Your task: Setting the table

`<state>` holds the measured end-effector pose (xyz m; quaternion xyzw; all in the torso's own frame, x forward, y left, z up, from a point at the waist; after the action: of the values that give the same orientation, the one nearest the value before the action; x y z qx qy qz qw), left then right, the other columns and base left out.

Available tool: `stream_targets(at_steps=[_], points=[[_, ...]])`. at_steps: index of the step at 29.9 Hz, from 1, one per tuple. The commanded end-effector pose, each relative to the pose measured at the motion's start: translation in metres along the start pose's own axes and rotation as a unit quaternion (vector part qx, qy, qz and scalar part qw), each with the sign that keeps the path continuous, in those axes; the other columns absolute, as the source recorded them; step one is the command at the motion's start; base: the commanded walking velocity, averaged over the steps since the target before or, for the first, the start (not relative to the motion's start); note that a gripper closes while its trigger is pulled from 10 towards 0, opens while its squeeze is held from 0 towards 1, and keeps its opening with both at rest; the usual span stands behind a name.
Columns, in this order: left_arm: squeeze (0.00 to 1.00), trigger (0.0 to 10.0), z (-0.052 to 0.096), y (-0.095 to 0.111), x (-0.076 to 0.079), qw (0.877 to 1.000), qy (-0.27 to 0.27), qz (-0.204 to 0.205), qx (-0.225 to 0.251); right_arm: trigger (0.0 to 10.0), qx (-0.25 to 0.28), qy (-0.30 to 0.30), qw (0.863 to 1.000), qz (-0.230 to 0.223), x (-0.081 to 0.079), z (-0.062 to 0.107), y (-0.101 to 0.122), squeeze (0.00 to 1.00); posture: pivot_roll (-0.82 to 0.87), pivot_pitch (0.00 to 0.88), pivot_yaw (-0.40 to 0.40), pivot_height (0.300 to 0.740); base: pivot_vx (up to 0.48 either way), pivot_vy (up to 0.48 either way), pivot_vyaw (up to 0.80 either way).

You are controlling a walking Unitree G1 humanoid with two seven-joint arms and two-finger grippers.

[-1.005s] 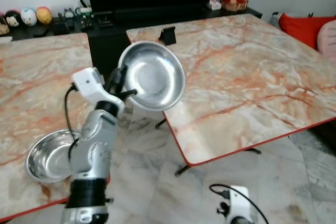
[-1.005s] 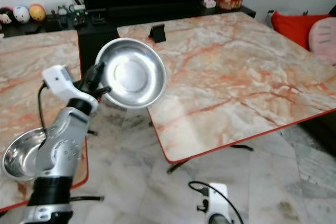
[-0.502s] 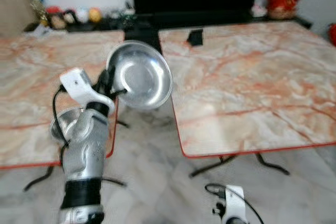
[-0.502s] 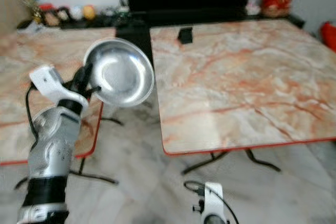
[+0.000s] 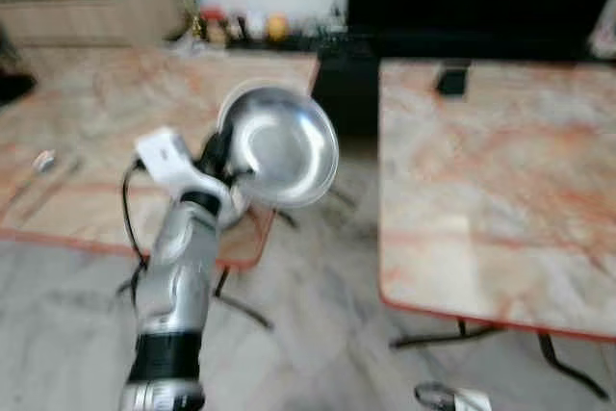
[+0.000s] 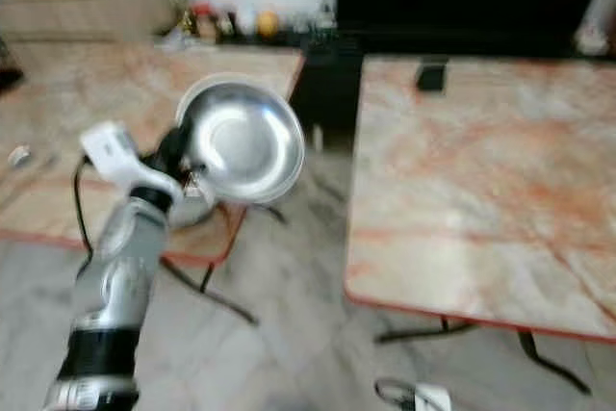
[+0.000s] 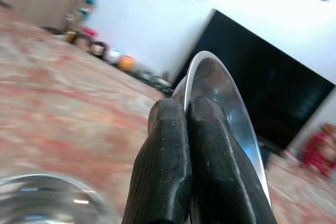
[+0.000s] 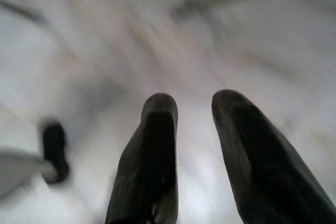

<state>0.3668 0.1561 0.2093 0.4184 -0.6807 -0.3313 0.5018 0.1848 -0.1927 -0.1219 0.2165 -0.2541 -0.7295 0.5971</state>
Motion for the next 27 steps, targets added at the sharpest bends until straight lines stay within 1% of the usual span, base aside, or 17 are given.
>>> stream_targets(at_steps=[1,5,10,15,16,18,19,22,24,27], points=[[0.00,10.0,-0.002,0.004,0.006,1.000,-0.009,0.001,0.008,10.0,-0.003,-0.010,1.000,-0.006,0.007,0.002,-0.005,0.00,0.06,0.000,-0.014,0.740,0.000,0.000,0.00],[0.00,10.0,-0.002,0.003,0.007,1.000,-0.010,0.002,0.008,10.0,-0.014,-0.015,1.000,-0.007,0.010,0.003,-0.010,0.00,0.06,0.000,-0.014,0.740,0.000,0.000,0.00],[0.00,10.0,-0.002,0.004,0.008,1.000,-0.012,0.000,0.008,10.0,-0.028,-0.017,0.999,-0.008,0.010,0.004,-0.016,0.00,0.06,0.000,-0.011,0.740,0.000,0.000,0.00],[0.00,10.0,-0.002,0.003,0.009,1.000,-0.014,-0.004,0.007,10.0,-0.035,-0.017,0.999,-0.007,0.006,0.005,-0.021,0.00,0.06,0.000,-0.011,0.740,0.000,-0.262,0.00],[0.00,10.0,-0.002,0.003,0.009,1.000,-0.014,-0.005,0.007,10.0,-0.038,-0.015,0.999,-0.004,-0.002,0.003,-0.019,0.00,0.06,0.000,-0.011,0.740,0.000,-0.315,0.00],[0.00,10.0,-0.002,0.003,0.009,1.000,-0.014,-0.006,0.007,10.0,-0.039,-0.013,0.999,-0.003,-0.006,0.002,-0.017,0.00,0.06,0.000,-0.011,0.740,0.000,-0.373,0.00],[0.00,10.0,-0.001,0.003,0.009,1.000,-0.013,-0.006,0.007,10.0,-0.036,-0.008,0.999,0.001,-0.013,0.000,-0.012,0.00,0.06,0.000,-0.013,0.740,0.000,-0.382,0.00],[0.00,10.0,-0.001,0.003,0.008,1.000,-0.012,-0.006,0.007,10.0,-0.030,-0.002,0.999,0.009,-0.023,-0.002,-0.003,0.00,0.06,0.000,-0.013,0.740,0.000,-0.381,0.00],[0.00,10.0,-0.001,0.003,0.008,1.000,-0.011,-0.006,0.007,10.0,-0.030,-0.001,1.000,0.010,-0.025,-0.003,-0.002,0.00,0.06,0.000,-0.013,0.740,0.000,-0.379,0.00],[0.00,10.0,0.000,0.003,0.008,1.000,-0.012,-0.006,0.007,10.0,-0.025,0.006,1.000,0.018,-0.036,-0.005,0.007,0.00,0.07,0.000,-0.012,0.740,0.000,-0.381,0.18]])
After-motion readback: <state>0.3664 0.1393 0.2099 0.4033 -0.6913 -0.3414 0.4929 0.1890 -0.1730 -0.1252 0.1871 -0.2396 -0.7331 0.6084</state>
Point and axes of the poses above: a point about 5 cm out from each wrist's last joint towards the gripper, its own z axis pointing back from the gripper into the wrist, its own y axis along the axis of the wrist's last joint, x = y × z, the point moved 4 cm from there along -z, pointing out of the wrist towards the gripper, and after that the axes turned 4 degrees about -z, right-handed, at the moved point
